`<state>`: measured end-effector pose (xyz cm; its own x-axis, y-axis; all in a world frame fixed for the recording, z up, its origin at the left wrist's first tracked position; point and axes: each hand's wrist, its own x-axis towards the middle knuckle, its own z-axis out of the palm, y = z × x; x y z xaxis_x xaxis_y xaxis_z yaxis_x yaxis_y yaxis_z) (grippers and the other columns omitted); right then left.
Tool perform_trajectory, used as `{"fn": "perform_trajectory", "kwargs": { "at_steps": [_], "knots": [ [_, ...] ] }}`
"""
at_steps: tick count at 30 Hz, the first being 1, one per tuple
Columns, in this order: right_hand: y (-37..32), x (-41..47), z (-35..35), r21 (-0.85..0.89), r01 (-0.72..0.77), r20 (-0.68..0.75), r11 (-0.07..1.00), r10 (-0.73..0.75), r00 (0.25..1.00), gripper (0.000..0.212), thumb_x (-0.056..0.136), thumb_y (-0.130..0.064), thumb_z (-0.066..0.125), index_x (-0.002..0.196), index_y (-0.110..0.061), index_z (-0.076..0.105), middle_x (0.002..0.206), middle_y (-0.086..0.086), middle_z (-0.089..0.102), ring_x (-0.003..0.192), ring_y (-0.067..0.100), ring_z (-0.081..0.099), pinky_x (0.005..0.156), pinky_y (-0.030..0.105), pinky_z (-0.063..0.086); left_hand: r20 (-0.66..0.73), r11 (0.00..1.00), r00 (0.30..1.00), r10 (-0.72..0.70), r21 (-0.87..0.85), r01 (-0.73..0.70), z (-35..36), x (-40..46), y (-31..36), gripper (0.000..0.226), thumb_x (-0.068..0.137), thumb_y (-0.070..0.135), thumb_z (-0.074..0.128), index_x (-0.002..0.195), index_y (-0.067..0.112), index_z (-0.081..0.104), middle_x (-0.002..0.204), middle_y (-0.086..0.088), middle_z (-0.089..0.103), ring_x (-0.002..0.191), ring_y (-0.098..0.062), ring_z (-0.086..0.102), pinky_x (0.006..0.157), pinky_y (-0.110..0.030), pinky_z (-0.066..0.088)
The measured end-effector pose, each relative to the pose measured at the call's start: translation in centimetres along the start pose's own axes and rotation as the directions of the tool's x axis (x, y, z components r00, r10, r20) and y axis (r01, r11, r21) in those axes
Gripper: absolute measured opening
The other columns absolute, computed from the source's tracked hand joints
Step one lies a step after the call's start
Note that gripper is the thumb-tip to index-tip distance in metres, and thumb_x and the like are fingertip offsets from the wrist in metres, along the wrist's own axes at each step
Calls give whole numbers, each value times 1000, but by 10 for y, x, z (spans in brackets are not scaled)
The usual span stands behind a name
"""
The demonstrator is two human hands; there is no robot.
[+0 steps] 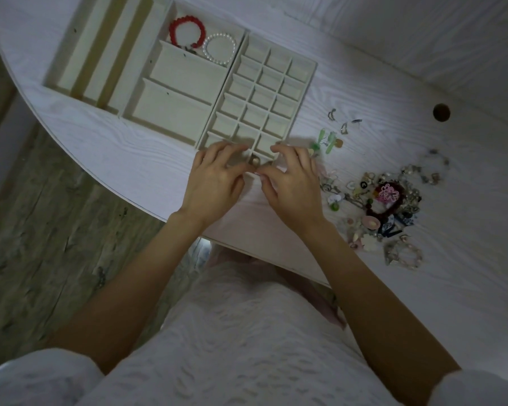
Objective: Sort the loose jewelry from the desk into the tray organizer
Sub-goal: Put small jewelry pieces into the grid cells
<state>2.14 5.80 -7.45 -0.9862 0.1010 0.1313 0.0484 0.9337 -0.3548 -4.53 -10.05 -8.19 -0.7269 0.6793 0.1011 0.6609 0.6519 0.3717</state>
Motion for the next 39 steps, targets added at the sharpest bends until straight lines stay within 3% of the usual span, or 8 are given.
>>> {"fn": "perform_trajectory", "kwargs": {
  "at_steps": [3, 9, 15, 24, 29, 33, 35, 39],
  "knots": [
    [0, -3, 6, -2, -5, -14, 1000, 5, 1000, 10, 82, -23, 65, 87, -17, 71, 119, 7, 59, 110, 23, 42, 92, 38, 35, -34, 1000, 999, 12, -11, -13, 4, -2, -2, 31, 81, 21, 52, 106, 18, 70, 123, -5, 60, 115, -25, 46, 89, -38, 34],
    [-2, 9, 8, 120, -159, 69, 980, 152, 986, 12, 80, -30, 67, 82, -18, 69, 122, 6, 53, 114, 22, 33, 93, 37, 29, -75, 998, 996, -43, -59, 38, 11, -8, -2, 27, 82, 25, 58, 105, 17, 69, 123, -5, 61, 116, -24, 45, 90, -36, 34],
    [9, 22, -2, 26, -64, 201, 998, 57, 978, 12, 85, -31, 64, 87, -26, 75, 124, 4, 51, 114, 24, 31, 86, 28, 18, -102, 996, 993, -62, -75, 55, 12, -4, -2, 23, 86, 27, 55, 101, 18, 71, 122, -6, 61, 115, -27, 46, 88, -37, 36],
    [16, 50, -9, 128, 97, 397, 987, -141, 907, 14, 77, -28, 74, 91, -25, 76, 112, 4, 53, 111, 29, 38, 92, 37, 30, -135, 996, 990, -46, -76, 36, 8, 0, -7, 16, 81, 27, 64, 92, 23, 75, 105, -2, 65, 96, -22, 42, 72, -32, 30],
    [15, 56, -17, 92, 187, 412, 978, -209, 887, 9, 78, -28, 72, 81, -20, 76, 110, 3, 52, 110, 28, 38, 91, 32, 24, -133, 996, 989, -60, -72, 51, 8, 0, -8, 17, 81, 31, 61, 90, 25, 75, 103, -1, 64, 95, -22, 42, 72, -30, 28],
    [6, 63, -20, -59, 337, 401, 940, -287, 870, 9, 77, -26, 70, 70, -22, 72, 103, 4, 54, 105, 29, 45, 85, 28, 21, -149, 995, 987, -68, -82, 56, 9, 0, -8, 18, 81, 32, 61, 88, 23, 75, 100, -3, 64, 94, -21, 42, 72, -29, 27],
    [0, 62, -19, -98, 308, 391, 946, -248, 886, 7, 75, -22, 72, 68, -20, 71, 101, 4, 53, 104, 29, 45, 84, 28, 21, -150, 994, 986, -71, -93, 57, 8, 0, -8, 19, 81, 31, 59, 88, 23, 75, 100, -4, 64, 94, -21, 41, 72, -28, 26],
    [5, 52, -23, -72, 111, 300, 991, -85, 950, 5, 78, -22, 70, 78, -18, 73, 108, 5, 54, 112, 29, 41, 90, 33, 23, -144, 994, 986, -84, -87, 72, 8, 0, -9, 21, 79, 31, 59, 87, 20, 74, 100, -5, 64, 96, -21, 42, 74, -28, 27]
  ]
}}
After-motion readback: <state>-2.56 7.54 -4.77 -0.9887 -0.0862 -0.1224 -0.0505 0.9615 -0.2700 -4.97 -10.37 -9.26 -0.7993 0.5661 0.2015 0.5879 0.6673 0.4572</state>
